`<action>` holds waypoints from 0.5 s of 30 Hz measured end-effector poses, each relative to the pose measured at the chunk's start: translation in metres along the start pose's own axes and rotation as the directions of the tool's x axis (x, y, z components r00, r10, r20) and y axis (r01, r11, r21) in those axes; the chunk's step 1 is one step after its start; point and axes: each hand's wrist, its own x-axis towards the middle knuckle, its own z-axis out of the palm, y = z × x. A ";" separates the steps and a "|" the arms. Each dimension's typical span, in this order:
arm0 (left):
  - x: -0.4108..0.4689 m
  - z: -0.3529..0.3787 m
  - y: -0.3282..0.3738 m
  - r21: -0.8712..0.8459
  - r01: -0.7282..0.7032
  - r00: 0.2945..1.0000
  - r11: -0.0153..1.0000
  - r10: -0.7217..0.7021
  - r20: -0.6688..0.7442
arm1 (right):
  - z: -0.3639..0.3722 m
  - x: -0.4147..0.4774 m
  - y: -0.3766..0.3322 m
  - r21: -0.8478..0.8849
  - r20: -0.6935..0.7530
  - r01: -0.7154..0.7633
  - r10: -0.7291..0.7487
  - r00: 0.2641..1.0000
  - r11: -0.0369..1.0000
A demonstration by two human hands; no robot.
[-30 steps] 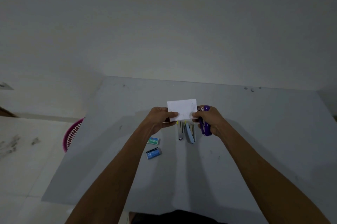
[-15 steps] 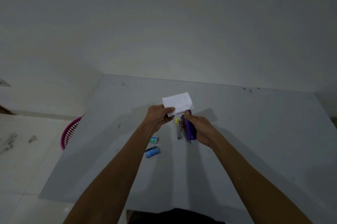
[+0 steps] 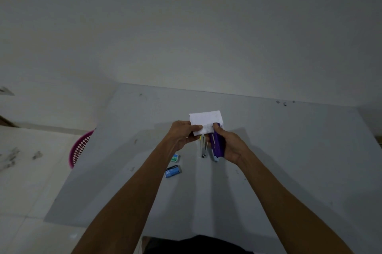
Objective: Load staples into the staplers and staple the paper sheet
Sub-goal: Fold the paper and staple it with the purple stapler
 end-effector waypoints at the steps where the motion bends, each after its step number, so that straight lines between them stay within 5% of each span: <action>1: 0.000 0.000 -0.001 0.004 0.000 1.000 1.000 0.000 0.003 | 0.000 0.000 0.001 -0.002 -0.006 -0.005 0.005 1.000 1.000; 15: 0.000 0.003 -0.004 0.063 0.000 1.000 0.998 0.000 0.000 | 0.005 0.009 0.005 -0.070 -0.185 0.009 -0.022 0.983 0.998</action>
